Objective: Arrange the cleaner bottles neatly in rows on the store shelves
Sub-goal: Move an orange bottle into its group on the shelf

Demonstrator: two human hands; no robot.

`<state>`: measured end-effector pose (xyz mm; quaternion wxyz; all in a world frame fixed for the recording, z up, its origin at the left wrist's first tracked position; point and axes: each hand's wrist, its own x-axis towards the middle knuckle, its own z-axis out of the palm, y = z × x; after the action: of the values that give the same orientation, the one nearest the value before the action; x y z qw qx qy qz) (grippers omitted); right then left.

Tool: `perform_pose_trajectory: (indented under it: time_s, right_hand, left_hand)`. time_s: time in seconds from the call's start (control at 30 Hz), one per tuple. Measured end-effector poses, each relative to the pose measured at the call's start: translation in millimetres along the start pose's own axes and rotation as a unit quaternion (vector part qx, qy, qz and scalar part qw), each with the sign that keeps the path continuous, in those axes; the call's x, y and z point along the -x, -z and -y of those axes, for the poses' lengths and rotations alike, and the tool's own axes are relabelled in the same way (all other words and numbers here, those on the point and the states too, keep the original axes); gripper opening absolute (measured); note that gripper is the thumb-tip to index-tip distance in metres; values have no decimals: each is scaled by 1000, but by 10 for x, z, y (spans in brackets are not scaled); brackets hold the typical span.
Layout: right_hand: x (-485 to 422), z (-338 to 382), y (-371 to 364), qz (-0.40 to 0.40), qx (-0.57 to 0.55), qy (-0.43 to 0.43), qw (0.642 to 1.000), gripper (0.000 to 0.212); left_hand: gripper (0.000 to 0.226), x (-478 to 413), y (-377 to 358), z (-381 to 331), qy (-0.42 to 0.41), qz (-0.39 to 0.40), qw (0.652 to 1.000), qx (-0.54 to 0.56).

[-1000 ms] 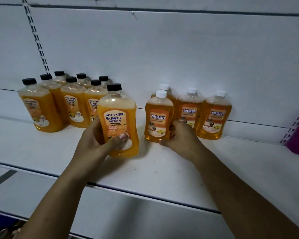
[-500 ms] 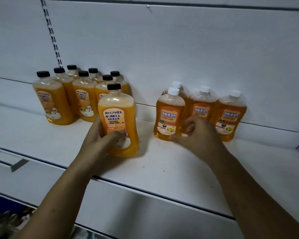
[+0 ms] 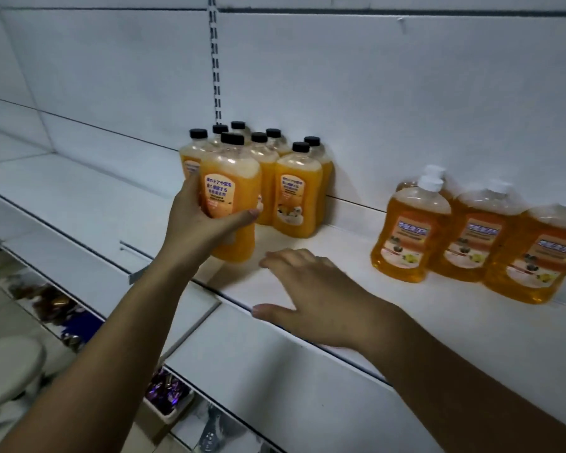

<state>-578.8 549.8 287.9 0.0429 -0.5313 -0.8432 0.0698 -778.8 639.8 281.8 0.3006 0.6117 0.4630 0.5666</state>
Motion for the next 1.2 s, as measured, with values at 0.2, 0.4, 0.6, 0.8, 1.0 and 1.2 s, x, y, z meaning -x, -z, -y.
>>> perform_pose_trajectory:
  time_s: [0.2,0.4,0.6,0.8,1.0,1.2]
  right_hand:
    - [-481,-93,-182,38,-6,0,999,97]
    - [-470,-145,-275,45,-31,-21,998,96]
    - [-335,-153,-222,71,-41,-63,995,97]
    - [-340,-168,-246,68,-40,-61,995,98]
    - [-334,-162,-229,72,-43,-64,994,97]
    - [-374,-180,-264,68,-35,-63,995,100]
  left_hand:
    - [100,-264,68,107,-63,16,997,-50]
    - [107,-448,7,127,-108,17,990,-94]
    - [108,-657,-126,144,-132,-5,975,-181]
    - [105,-700,-284,187,-146,10,961,-236]
    - [105,-661,-271,262,-178,-42,923,-338]
    - [108,-634,-296,243,-155,-21,938,-309]
